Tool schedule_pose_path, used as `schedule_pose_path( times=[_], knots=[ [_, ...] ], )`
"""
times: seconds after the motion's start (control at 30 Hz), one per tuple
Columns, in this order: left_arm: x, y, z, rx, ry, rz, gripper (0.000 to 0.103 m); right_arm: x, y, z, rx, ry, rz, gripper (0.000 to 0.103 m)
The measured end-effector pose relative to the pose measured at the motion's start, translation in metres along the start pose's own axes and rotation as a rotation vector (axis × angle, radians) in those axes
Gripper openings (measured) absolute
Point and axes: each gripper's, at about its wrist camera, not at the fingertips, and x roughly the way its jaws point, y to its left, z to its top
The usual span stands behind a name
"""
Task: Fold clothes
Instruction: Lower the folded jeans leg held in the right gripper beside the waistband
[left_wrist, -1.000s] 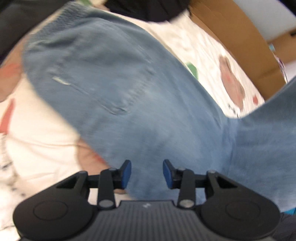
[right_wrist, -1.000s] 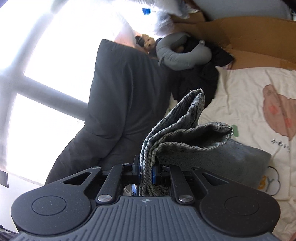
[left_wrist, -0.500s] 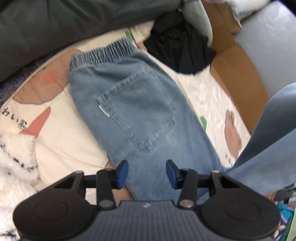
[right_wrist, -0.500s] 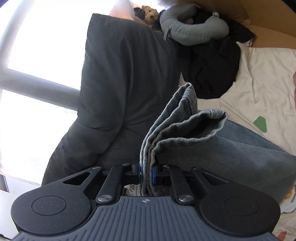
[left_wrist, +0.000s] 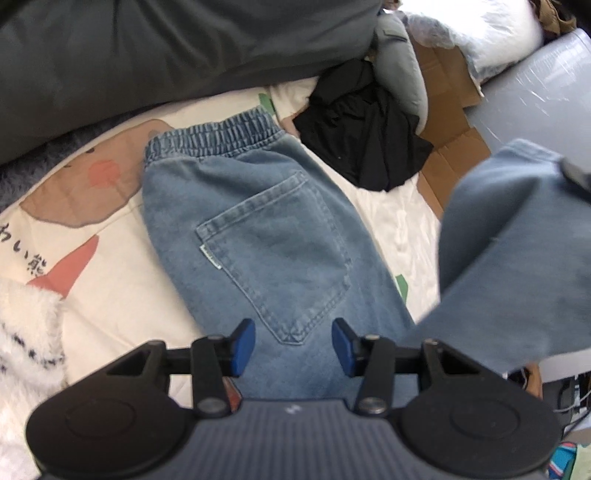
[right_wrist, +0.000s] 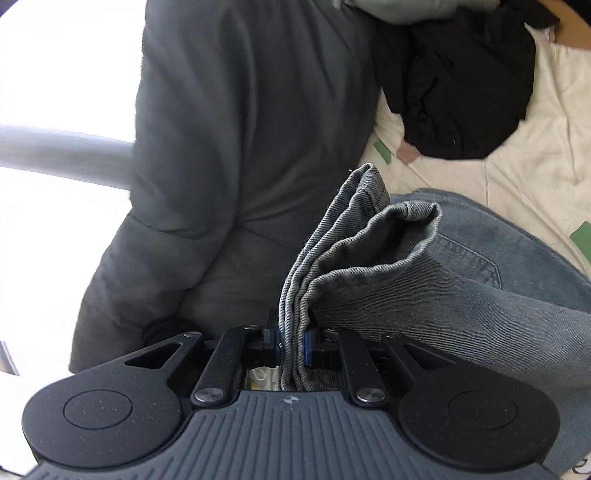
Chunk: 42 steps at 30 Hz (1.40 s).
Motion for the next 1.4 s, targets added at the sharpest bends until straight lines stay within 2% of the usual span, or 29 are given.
schedule_pose_path(
  times=[0.2, 0.4, 0.5, 0.57, 0.73, 0.8, 1.03, 1.4],
  knots=[
    [0.003, 0.010, -0.007, -0.026, -0.024, 0.033, 0.048, 0.047, -0.024, 0.006, 0.035, 0.019, -0.022, 0.012],
    [0.008, 0.017, -0.008, -0.049, -0.056, 0.071, 0.048, 0.081, -0.045, 0.024, 0.085, 0.000, -0.036, 0.017],
    [0.011, 0.019, -0.005, -0.066, -0.074, 0.084, 0.050, 0.099, -0.055, 0.034, 0.110, -0.009, -0.045, 0.024],
    [0.013, 0.022, -0.003, -0.078, -0.085, 0.090, 0.050, 0.113, -0.059, 0.042, 0.120, -0.008, -0.056, 0.033],
    [0.015, 0.032, 0.003, -0.114, -0.099, 0.115, 0.050, 0.146, -0.056, 0.064, 0.122, 0.049, -0.085, 0.055],
    [0.014, 0.036, 0.005, -0.123, -0.105, 0.123, 0.050, 0.152, -0.047, 0.069, 0.103, 0.071, -0.108, 0.059],
    [0.013, 0.040, 0.012, -0.151, -0.133, 0.117, 0.050, 0.154, -0.021, 0.085, 0.027, 0.135, -0.171, 0.063],
    [0.020, 0.015, 0.016, -0.064, -0.141, 0.081, 0.051, 0.132, -0.009, 0.113, -0.028, 0.200, -0.201, 0.063]
  ],
)
